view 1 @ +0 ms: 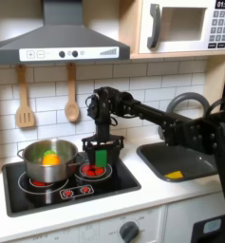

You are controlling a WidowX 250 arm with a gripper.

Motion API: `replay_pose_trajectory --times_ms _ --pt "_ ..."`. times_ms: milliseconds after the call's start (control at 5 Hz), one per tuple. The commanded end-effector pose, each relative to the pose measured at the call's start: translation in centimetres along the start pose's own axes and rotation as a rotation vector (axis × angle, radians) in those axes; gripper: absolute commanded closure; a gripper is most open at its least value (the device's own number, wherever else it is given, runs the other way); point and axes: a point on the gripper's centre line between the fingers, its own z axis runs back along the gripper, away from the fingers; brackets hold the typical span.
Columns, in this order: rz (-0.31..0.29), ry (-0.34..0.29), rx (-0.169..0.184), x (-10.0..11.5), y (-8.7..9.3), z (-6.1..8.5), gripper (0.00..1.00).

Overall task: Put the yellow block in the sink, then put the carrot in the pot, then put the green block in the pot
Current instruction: 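Put the green block in the pot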

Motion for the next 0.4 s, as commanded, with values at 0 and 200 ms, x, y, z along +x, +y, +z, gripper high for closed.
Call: replay_pose_trajectory --times_ms 0,200 --pt "-0.019 0.007 -0.003 -0.27 -0.48 -0.08 1.00" --pt "-0.022 0.004 -0.008 -0.32 -0.55 -0.06 1.00"
